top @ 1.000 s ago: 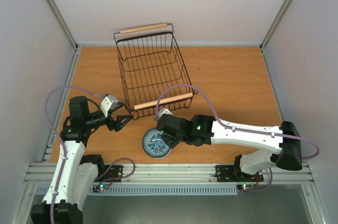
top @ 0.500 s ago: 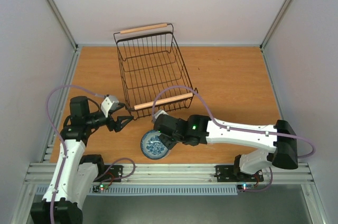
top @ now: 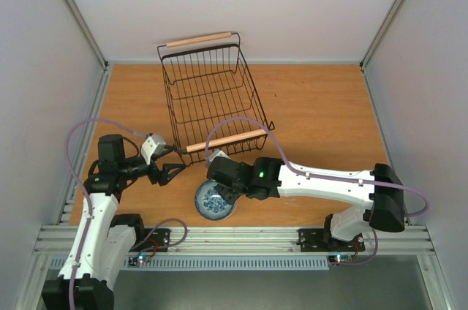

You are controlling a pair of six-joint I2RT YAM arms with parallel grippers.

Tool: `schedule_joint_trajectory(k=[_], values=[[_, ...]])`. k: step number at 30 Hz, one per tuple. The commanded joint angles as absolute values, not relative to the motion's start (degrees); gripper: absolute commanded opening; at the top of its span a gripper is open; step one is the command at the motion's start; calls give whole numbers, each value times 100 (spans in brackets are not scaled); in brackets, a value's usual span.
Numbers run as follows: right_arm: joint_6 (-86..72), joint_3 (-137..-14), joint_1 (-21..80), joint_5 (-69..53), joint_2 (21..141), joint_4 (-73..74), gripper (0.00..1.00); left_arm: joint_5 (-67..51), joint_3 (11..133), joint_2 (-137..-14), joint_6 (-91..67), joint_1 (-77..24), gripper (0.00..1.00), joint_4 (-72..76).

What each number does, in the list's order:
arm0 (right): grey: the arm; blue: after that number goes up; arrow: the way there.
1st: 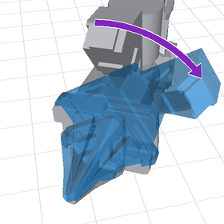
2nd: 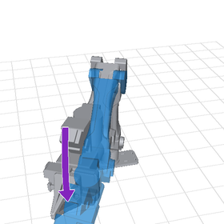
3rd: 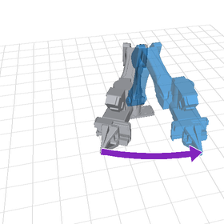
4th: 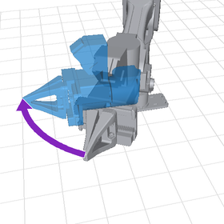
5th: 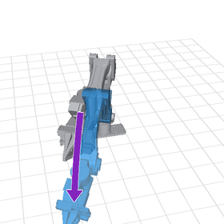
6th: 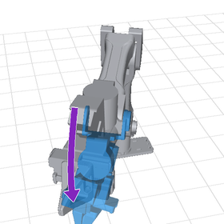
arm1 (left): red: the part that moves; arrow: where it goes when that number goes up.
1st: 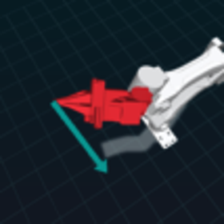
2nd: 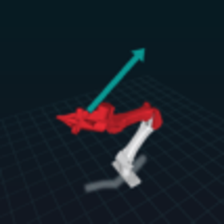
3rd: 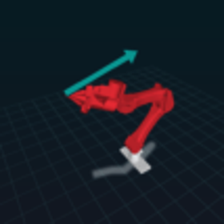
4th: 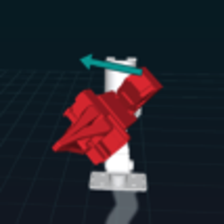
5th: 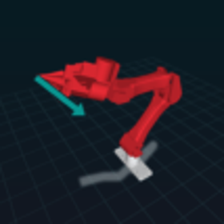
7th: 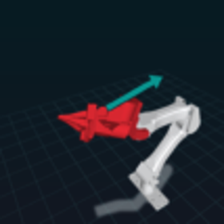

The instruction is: Load the bowls into the dish rack

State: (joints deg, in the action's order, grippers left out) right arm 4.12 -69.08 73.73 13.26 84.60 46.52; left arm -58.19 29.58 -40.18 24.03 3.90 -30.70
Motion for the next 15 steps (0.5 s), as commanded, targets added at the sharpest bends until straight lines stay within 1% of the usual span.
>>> schedule_joint_trajectory(k=[1,3,5,9,15], values=[[466,-7174,7400,1330,8538,4626,17,-5979,3061,-4038,2459,411,86,-3092],[474,-7188,7400,1371,8548,4641,18,-5977,3049,-4034,2465,410,86,-3101],[485,-7189,7401,1400,8555,4649,17,-5977,3029,-4035,2478,408,86,-3085],[492,-7211,7400,1421,8548,4679,8,-5960,3005,-4038,2485,405,87,-3075],[490,-7207,7409,1572,8388,4755,1,-5946,2996,-4054,2487,404,87,-3054]])
